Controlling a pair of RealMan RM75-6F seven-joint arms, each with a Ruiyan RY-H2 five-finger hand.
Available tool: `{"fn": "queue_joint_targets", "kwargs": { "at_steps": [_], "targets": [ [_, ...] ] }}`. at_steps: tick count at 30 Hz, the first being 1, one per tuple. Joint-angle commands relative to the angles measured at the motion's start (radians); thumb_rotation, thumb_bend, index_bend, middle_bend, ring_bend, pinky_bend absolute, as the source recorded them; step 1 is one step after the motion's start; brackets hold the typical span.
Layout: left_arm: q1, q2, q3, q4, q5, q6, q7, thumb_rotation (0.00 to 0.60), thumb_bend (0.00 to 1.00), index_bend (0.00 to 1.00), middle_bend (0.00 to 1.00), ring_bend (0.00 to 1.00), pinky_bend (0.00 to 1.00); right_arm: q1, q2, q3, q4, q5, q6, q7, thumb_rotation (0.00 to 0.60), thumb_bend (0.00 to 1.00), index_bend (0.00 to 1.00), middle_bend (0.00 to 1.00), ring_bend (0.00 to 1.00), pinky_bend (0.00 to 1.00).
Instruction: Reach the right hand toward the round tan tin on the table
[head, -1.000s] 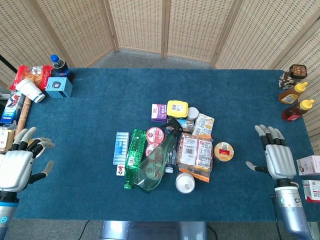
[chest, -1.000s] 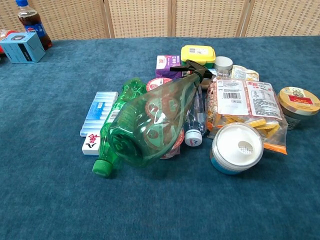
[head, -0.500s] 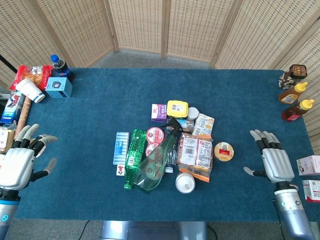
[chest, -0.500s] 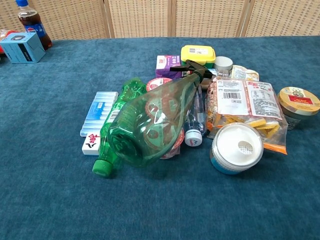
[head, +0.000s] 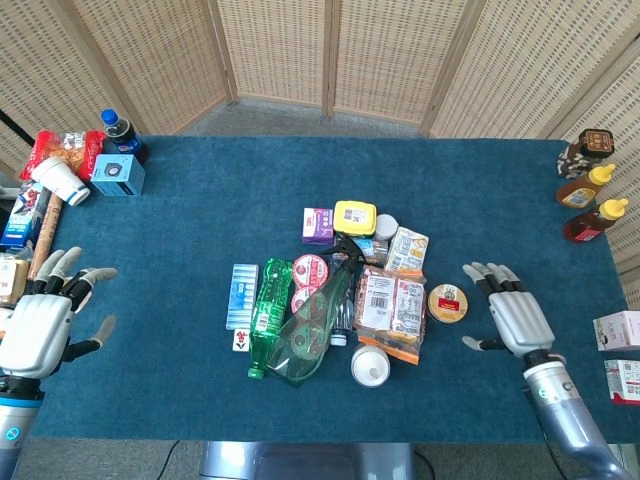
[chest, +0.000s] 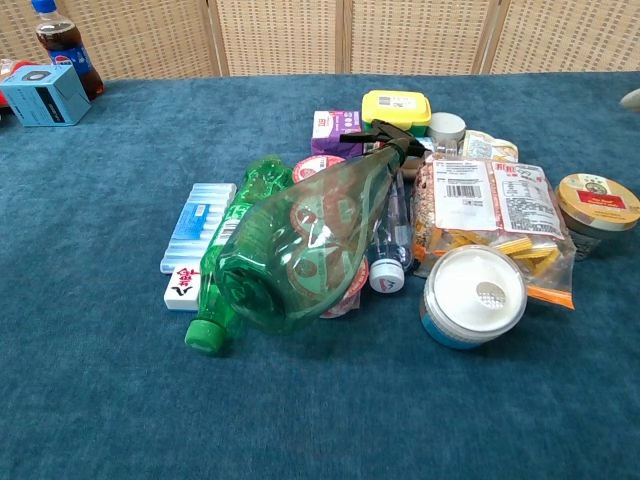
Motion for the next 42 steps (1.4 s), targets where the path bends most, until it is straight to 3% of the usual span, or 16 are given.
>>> {"fn": "queue_joint_targets", "kwargs": {
  "at_steps": [1, 13, 28, 31, 33, 35, 38, 42],
  "targets": [
    [0.002, 0.001, 0.0, 0.0, -0.001, 0.002, 0.0, 0.6, 0.41, 0.25, 0.34, 0.08, 0.0, 0.036, -0.018, 0.003, 0.019, 0.014, -0.045, -0.018, 0.579, 0.0, 0.0, 0.0, 0.0, 0.0],
    [0.01, 0.002, 0.002, 0.005, -0.006, 0.013, 0.0, 0.6, 0.41, 0.25, 0.33, 0.08, 0.0, 0.13, -0.074, 0.004, 0.082, 0.089, -0.166, -0.067, 0.579, 0.0, 0.0, 0.0, 0.0, 0.0],
    [0.03, 0.001, 0.008, 0.018, -0.012, 0.031, -0.011, 0.6, 0.41, 0.25, 0.33, 0.07, 0.0, 0.204, -0.121, 0.009, 0.148, 0.192, -0.227, -0.099, 0.595, 0.0, 0.0, 0.0, 0.0, 0.0],
    [0.034, 0.002, 0.007, 0.02, -0.014, 0.036, -0.015, 0.6, 0.41, 0.25, 0.33, 0.07, 0.0, 0.212, -0.132, 0.013, 0.161, 0.205, -0.226, -0.095, 0.6, 0.0, 0.05, 0.17, 0.09, 0.0],
    [0.036, 0.001, 0.008, 0.022, -0.012, 0.039, -0.018, 0.6, 0.41, 0.25, 0.33, 0.07, 0.0, 0.218, -0.137, 0.011, 0.172, 0.211, -0.226, -0.101, 0.6, 0.0, 0.17, 0.32, 0.22, 0.02],
    [0.038, 0.0, 0.009, 0.024, -0.011, 0.039, -0.022, 0.6, 0.41, 0.25, 0.33, 0.07, 0.0, 0.221, -0.141, 0.012, 0.176, 0.217, -0.223, -0.101, 0.6, 0.0, 0.3, 0.46, 0.36, 0.1],
    [0.038, 0.0, 0.01, 0.025, -0.009, 0.036, -0.028, 0.6, 0.41, 0.25, 0.33, 0.07, 0.0, 0.221, -0.144, 0.012, 0.183, 0.218, -0.217, -0.091, 0.6, 0.0, 0.39, 0.68, 0.59, 0.3],
    [0.039, -0.002, 0.008, 0.028, -0.006, 0.039, -0.035, 0.6, 0.41, 0.25, 0.33, 0.07, 0.0, 0.219, -0.141, 0.01, 0.186, 0.224, -0.206, -0.085, 0.6, 0.0, 0.46, 0.81, 0.72, 0.41]
  ]
}}
